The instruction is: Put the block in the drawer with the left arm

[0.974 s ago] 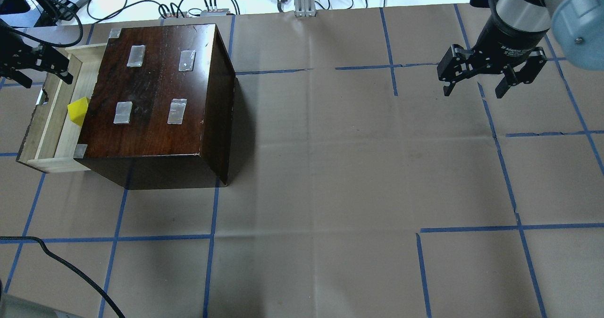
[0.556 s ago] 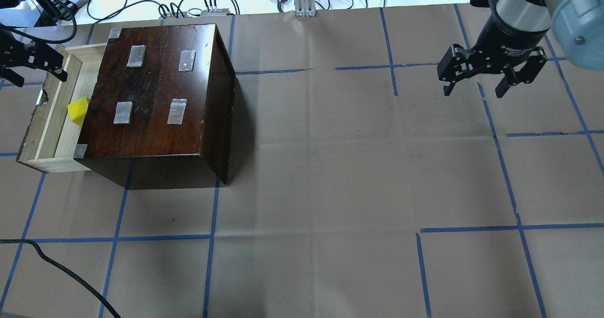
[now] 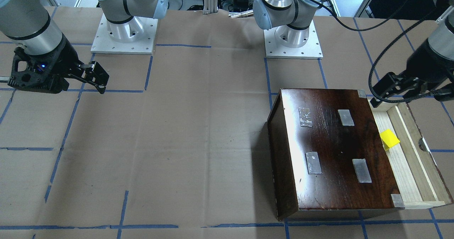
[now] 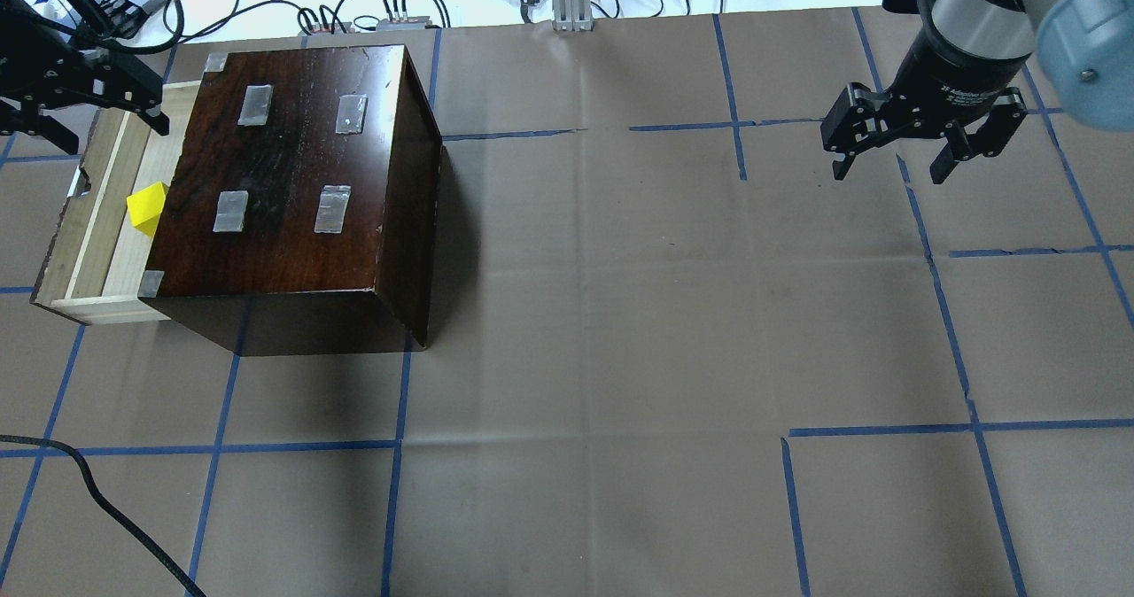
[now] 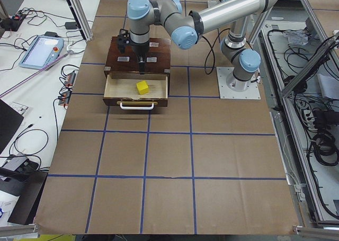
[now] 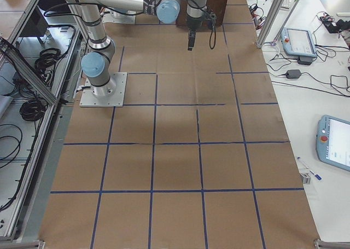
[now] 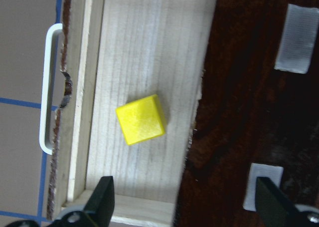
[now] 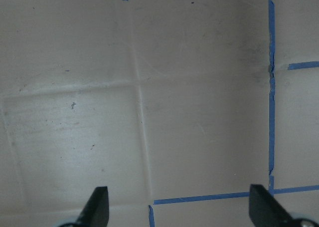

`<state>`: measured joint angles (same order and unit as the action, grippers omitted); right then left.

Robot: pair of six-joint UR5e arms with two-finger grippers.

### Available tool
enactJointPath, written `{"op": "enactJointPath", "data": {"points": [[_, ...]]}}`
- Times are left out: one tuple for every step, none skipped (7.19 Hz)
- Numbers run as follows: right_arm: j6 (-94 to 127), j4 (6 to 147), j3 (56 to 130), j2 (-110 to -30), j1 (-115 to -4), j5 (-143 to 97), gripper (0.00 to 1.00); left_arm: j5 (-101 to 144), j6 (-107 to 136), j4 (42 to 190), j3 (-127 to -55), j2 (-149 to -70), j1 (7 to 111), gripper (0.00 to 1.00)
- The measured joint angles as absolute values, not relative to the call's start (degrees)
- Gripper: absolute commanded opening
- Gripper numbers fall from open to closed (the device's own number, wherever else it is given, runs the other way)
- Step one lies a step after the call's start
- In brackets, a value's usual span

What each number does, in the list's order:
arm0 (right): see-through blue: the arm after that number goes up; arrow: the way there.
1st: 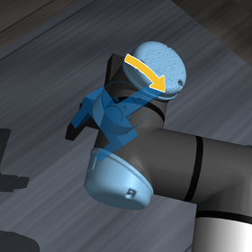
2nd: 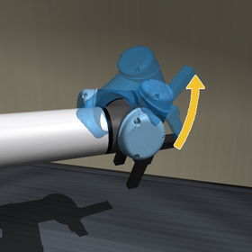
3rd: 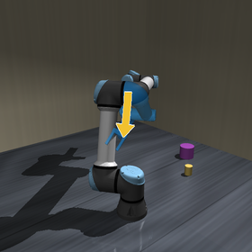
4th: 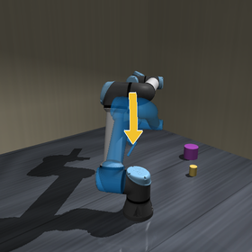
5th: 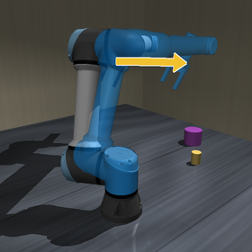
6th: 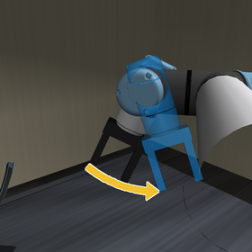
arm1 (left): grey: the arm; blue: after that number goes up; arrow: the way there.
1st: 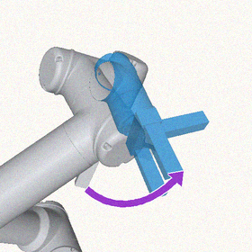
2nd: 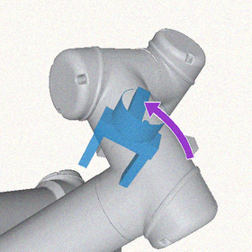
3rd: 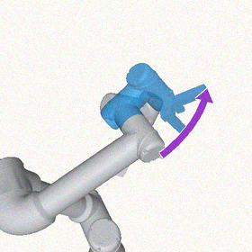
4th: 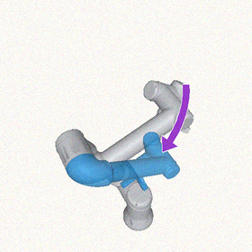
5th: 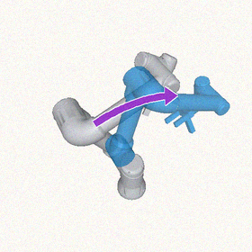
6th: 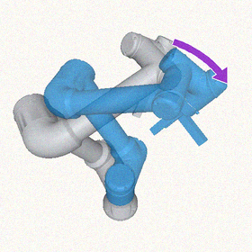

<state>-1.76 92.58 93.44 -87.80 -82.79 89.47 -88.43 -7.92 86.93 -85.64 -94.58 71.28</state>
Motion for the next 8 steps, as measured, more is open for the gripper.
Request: {"op": "enactJointPath", "data": {"points": [[-1.8, 92.6, 93.5, -87.8, -82.8, 89.5, 1.00, -88.4, -3.5, 88.3, -85.7, -93.5, 75.3, 0.99], [-1.8, 92.6, 93.5, -87.8, -82.8, 89.5, 1.00, -88.3, 0.3, 89.0, -85.8, -93.1, 79.5, 0.99], [-1.8, 92.6, 93.5, -87.8, -82.8, 89.5, 1.00, -88.3, 3.0, 89.3, -86.0, -93.1, 83.7, 0.99], [-1.8, 92.6, 93.5, -87.8, -82.8, 89.5, 1.00, -88.3, 4.7, 89.4, -86.2, -93.3, 87.1, 0.99], [-1.8, 92.6, 93.5, -87.8, -82.8, 89.5, 1.00, -88.3, 5.4, 89.5, -86.4, -93.6, 89.0, 0.99], [-1.8, 92.6, 93.5, -87.8, -82.8, 89.5, 1.00, -88.3, 5.7, 89.4, -87.2, -93.6, 90.0, 0.99], [-1.8, 92.6, 93.5, -87.8, -82.8, 89.5, 1.00, -88.4, 5.5, 89.0, -88.8, -93.1, 90.3, 0.99], [-1.8, 92.6, 93.5, -87.8, -82.8, 89.5, 1.00, -88.9, 5.1, 88.6, -90.0, -92.5, 90.4, 0.99]]}}
